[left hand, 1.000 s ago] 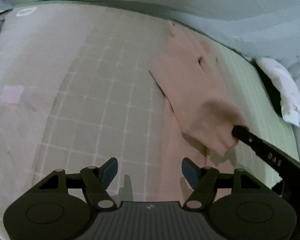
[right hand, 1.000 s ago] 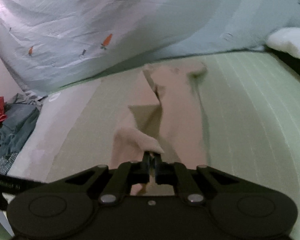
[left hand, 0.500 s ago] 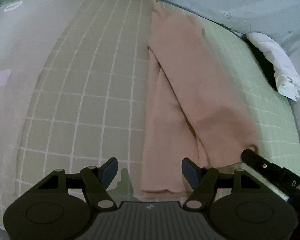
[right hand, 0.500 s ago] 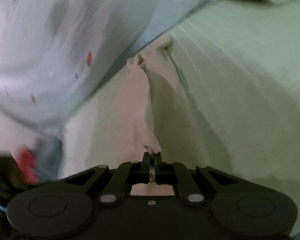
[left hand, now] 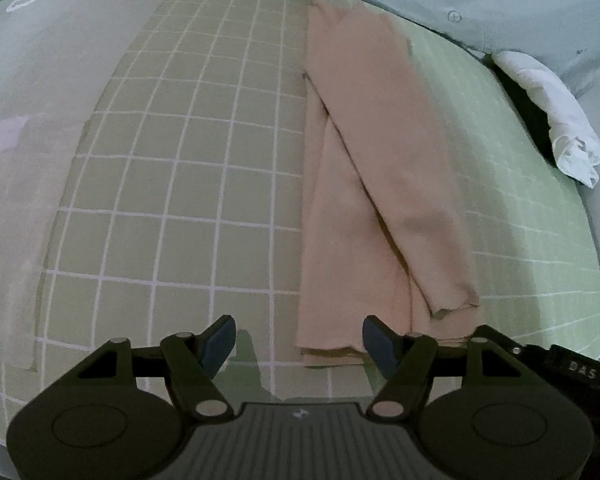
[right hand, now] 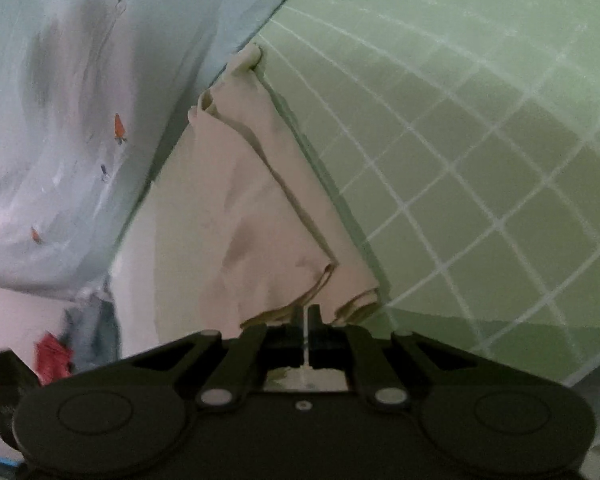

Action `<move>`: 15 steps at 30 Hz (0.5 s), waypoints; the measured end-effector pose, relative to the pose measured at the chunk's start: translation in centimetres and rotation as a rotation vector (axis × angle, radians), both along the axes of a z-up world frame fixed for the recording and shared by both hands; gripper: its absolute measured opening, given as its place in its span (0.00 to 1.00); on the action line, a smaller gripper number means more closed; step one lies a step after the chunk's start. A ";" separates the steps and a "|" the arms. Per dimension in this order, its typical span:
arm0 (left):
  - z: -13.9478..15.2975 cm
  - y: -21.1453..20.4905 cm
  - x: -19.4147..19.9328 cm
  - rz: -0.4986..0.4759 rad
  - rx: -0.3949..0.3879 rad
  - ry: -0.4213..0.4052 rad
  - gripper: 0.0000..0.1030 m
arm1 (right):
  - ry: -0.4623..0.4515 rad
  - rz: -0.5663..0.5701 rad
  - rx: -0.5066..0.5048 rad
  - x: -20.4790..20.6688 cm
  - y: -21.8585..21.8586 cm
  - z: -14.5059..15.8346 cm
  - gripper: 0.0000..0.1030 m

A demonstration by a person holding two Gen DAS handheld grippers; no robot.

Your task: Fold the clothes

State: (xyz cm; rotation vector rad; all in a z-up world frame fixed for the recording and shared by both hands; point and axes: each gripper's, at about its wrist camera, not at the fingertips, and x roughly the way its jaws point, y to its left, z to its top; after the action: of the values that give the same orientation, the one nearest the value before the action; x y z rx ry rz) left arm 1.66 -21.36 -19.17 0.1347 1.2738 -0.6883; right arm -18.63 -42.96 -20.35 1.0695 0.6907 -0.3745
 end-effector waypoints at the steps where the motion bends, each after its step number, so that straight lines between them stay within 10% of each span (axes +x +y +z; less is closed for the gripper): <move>1: -0.1 -0.2 0.0 -0.002 0.003 -0.002 0.67 | 0.015 0.005 -0.035 0.2 0.2 0.4 0.05; 6: -0.5 -0.4 0.3 -0.015 0.011 -0.003 0.67 | 0.112 0.025 -0.267 2.0 0.2 1.8 0.66; 15: -1.4 -2.6 1.1 -0.075 0.013 -0.025 0.69 | 0.190 0.135 -0.383 6.0 -0.4 -0.1 0.80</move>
State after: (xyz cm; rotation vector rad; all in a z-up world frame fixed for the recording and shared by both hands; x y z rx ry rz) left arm 2.73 -23.92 -20.59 0.2017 1.2540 -0.7409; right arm -12.67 -43.34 -20.40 0.6258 0.8170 -0.4733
